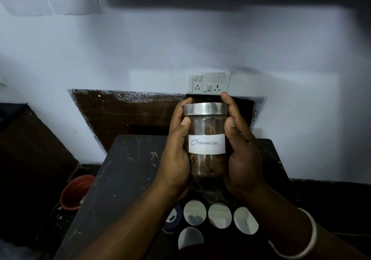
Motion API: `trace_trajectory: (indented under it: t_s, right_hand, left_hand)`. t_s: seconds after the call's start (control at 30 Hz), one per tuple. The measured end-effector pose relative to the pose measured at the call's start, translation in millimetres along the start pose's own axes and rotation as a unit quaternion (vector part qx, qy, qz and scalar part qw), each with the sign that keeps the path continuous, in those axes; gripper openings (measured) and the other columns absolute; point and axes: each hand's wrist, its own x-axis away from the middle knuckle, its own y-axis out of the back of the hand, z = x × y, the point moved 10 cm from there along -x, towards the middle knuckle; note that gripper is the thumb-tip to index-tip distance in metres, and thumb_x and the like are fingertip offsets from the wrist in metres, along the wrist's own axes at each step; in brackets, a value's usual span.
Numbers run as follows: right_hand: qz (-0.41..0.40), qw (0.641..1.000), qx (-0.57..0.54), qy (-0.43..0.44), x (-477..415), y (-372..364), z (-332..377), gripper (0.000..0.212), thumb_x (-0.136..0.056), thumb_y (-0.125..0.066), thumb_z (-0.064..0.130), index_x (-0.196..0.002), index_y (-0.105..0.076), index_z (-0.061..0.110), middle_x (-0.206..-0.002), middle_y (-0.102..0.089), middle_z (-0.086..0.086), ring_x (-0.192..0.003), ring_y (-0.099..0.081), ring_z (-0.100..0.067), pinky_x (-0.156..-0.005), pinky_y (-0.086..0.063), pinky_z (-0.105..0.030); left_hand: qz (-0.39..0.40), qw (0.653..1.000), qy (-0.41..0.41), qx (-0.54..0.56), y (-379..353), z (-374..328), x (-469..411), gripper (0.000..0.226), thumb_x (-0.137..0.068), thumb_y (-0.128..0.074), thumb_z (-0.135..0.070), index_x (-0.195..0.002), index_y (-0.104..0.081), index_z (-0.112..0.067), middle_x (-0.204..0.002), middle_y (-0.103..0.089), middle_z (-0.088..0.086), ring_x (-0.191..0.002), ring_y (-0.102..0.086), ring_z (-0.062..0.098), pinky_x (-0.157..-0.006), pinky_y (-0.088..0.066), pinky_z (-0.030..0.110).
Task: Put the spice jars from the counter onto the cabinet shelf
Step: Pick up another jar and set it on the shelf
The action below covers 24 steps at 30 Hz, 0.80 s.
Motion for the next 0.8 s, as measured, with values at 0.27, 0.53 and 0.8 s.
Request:
trace_trajectory:
  t_s: [0.27,0.53,0.8]
  right_hand:
    - [-0.008,1.0,0.008,0.01,-10,-1,2,0.046,-0.103,-0.044,0.02,-0.148,-0.05,0.026,-0.154,-0.054,-0.007,-0.141,-0.052,-0.026,-0.109,-0.048,-0.038]
    - [0.08,0.984,0.16,0.025,-58,-42,47,0.077,-0.076,-0.081,0.04,-0.143,-0.047,0.059,-0.138,-0.065,0.01,-0.12,-0.068,-0.01,-0.086,-0.058,-0.022]
    - [0.082,0.925,0.326,0.175,-191,-115,159,0.078,-0.066,-0.083,0.052,-0.137,-0.05,0.05,-0.117,-0.071,0.007,-0.101,-0.072,-0.01,-0.085,-0.062,-0.034]
  left_hand:
    - [0.0,1.0,-0.007,-0.012,1,-9,-11,0.038,-0.104,-0.043,-0.032,-0.134,-0.064,-0.038,-0.137,-0.069,0.009,-0.118,-0.07,0.024,-0.088,-0.06,0.033]
    - [0.02,0.991,-0.088,-0.1,-15,-86,-54,0.039,-0.097,-0.047,-0.036,-0.131,-0.065,-0.044,-0.126,-0.074,0.011,-0.106,-0.076,0.029,-0.079,-0.062,0.033]
    - [0.017,0.937,-0.227,-0.267,-35,-224,-174,0.045,-0.103,-0.041,-0.051,-0.148,-0.048,-0.045,-0.148,-0.061,-0.009,-0.131,-0.063,0.01,-0.101,-0.058,0.032]
